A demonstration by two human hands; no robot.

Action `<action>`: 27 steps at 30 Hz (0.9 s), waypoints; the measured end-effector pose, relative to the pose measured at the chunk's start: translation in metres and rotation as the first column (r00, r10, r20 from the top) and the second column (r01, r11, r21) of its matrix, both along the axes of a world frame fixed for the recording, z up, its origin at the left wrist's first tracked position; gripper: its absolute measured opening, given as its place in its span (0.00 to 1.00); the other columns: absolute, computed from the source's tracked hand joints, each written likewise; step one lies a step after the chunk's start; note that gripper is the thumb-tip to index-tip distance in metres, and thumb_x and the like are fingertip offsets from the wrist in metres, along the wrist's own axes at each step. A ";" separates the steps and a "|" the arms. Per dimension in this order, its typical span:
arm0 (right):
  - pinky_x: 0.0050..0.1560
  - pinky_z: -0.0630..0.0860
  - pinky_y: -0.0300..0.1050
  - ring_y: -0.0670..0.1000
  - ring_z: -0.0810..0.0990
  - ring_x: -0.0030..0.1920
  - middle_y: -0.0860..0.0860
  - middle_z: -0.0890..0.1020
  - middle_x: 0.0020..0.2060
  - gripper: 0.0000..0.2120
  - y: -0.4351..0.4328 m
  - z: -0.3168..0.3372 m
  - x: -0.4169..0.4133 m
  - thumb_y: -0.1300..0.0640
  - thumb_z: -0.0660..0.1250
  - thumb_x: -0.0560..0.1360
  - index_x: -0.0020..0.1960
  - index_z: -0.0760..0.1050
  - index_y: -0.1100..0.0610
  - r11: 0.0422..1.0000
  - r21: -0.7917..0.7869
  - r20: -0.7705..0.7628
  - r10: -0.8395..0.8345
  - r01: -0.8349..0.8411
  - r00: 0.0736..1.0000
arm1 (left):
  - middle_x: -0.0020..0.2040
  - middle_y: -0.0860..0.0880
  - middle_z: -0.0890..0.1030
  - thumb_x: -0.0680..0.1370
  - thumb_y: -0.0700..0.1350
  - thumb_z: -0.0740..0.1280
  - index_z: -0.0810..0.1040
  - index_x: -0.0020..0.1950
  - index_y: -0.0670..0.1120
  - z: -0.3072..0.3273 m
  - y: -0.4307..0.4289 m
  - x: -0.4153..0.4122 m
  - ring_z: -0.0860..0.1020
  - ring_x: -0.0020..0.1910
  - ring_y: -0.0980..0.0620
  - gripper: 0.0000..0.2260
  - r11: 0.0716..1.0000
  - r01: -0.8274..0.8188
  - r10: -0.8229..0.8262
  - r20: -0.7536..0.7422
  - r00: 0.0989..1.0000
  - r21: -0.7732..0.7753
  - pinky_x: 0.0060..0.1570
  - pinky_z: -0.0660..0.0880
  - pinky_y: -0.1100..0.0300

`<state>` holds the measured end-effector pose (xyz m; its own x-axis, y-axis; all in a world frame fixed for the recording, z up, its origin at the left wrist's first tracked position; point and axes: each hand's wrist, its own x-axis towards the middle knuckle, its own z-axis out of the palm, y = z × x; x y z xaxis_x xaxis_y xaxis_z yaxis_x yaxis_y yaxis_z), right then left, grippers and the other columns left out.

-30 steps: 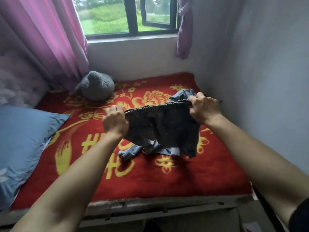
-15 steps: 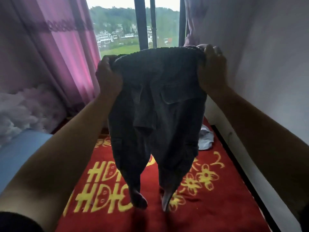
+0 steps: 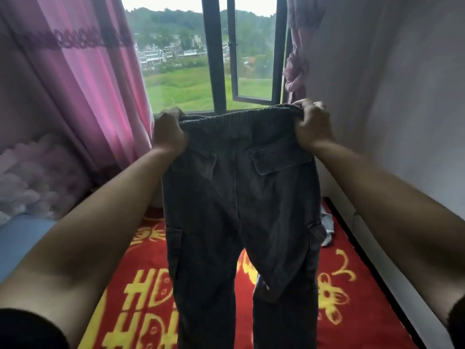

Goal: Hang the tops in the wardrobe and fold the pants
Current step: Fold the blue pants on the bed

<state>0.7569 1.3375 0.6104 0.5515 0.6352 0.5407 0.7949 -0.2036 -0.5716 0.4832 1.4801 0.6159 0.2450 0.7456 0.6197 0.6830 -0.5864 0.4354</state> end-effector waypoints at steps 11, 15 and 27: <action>0.62 0.66 0.37 0.52 0.73 0.59 0.58 0.76 0.58 0.15 0.102 0.090 0.021 0.63 0.57 0.78 0.61 0.76 0.56 0.913 0.406 0.038 0.031 -0.043 0.999 | 0.53 0.41 0.74 0.70 0.30 0.59 0.74 0.54 0.38 0.093 0.097 0.032 0.69 0.49 0.51 0.14 0.979 -0.031 -0.032 0.306 0.952 0.200 0.47 0.68 0.62; 0.66 0.67 0.43 0.51 0.73 0.59 0.56 0.77 0.57 0.18 0.095 0.084 0.009 0.67 0.57 0.76 0.62 0.75 0.58 0.891 0.441 0.092 0.068 -0.102 0.993 | 0.47 0.43 0.71 0.70 0.31 0.61 0.73 0.49 0.39 0.086 0.086 0.014 0.68 0.46 0.52 0.10 0.952 0.016 -0.108 0.287 0.952 0.306 0.45 0.68 0.61; 0.62 0.69 0.44 0.59 0.76 0.60 0.57 0.78 0.59 0.18 -0.017 -0.189 -0.023 0.66 0.63 0.73 0.61 0.77 0.56 0.861 -0.407 -0.139 0.273 -0.306 0.952 | 0.48 0.41 0.81 0.68 0.35 0.64 0.78 0.47 0.43 -0.201 -0.032 -0.042 0.79 0.52 0.40 0.09 0.913 -0.093 -0.014 -0.258 0.966 -0.398 0.49 0.72 0.54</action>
